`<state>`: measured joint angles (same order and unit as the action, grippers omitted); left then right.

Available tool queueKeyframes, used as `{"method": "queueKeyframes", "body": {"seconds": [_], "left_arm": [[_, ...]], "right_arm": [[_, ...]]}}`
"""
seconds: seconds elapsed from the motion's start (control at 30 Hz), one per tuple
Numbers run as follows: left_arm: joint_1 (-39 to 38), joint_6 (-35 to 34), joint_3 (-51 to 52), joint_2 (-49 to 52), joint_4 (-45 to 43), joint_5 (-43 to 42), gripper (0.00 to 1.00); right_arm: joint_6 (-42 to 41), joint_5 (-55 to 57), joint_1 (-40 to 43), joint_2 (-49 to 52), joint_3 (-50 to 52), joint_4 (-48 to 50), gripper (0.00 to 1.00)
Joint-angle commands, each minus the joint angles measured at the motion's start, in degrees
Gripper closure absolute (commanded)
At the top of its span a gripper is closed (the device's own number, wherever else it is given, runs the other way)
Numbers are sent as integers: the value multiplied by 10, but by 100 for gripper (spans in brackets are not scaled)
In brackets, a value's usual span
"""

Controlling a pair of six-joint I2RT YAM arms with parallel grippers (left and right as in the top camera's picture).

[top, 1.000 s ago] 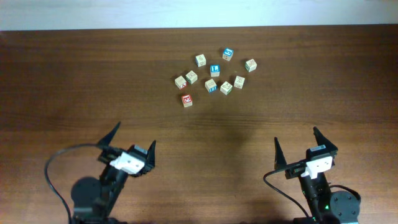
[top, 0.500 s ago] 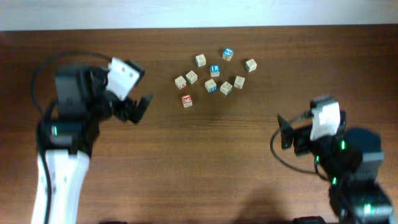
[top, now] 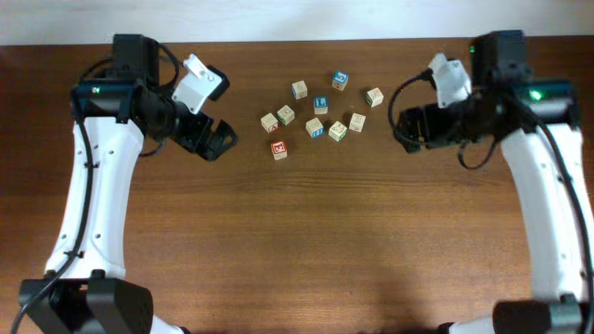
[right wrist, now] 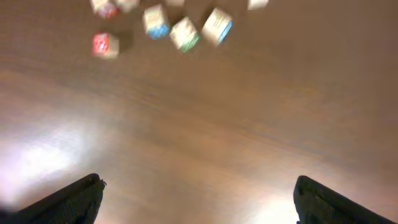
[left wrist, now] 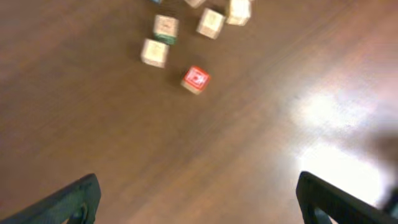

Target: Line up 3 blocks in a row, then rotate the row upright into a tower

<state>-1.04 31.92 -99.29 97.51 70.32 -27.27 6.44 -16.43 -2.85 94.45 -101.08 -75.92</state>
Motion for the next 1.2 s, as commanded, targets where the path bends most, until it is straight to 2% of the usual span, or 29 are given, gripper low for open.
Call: {"method": "queueKeyframes", "body": {"seconds": [0.0, 0.13, 0.17, 0.23, 0.27, 0.3, 0.37, 0.4, 0.47, 0.5, 0.6, 0.73, 0.93, 1.07, 1.17], "left_arm": [[-1, 2, -13, 0, 50, -122, 1], [-1, 3, -13, 0, 67, -143, 1], [-1, 3, -13, 0, 60, -143, 1], [-1, -12, -13, 1, 43, -140, 1], [-1, -43, -13, 1, 31, -130, 1], [-1, -122, -13, 1, 2, -87, 1], [-8, -297, -13, 1, -54, 83, 1], [-13, -351, -13, 1, -70, 148, 1], [-24, -422, -13, 3, -101, 237, 1], [-26, -436, -13, 5, -110, 255, 1], [-25, -465, -13, 20, -135, 288, 1], [-26, -464, -13, 37, -142, 288, 1], [-26, -464, -13, 38, -141, 288, 1], [-26, -464, -13, 38, -141, 288, 1], [-26, -464, -13, 38, -141, 288, 1]], "right_arm": [[-28, -120, 3, 34, -15, -5, 2], [-61, -144, 3, 50, -15, 3, 0], [-96, -128, 2, 52, -15, 16, 7], [-161, -55, -6, 52, -15, 40, 10], [-182, -27, -10, 52, -15, 49, 11], [-219, 25, -23, 53, -15, 72, 12], [-270, 94, -48, 58, -15, 117, 13], [-284, 114, -60, 64, -15, 138, 13], [-298, 145, -81, 85, -15, 184, 14], [-299, 148, -85, 95, -15, 197, 14], [-315, 152, -93, 147, -15, 245, 16], [-346, 154, -93, 223, -15, 288, 24], [-370, 178, -97, 289, -15, 327, 30], [-374, 198, -113, 314, -15, 353, 44], [-374, 202, -127, 330, -15, 372, 46]]}}
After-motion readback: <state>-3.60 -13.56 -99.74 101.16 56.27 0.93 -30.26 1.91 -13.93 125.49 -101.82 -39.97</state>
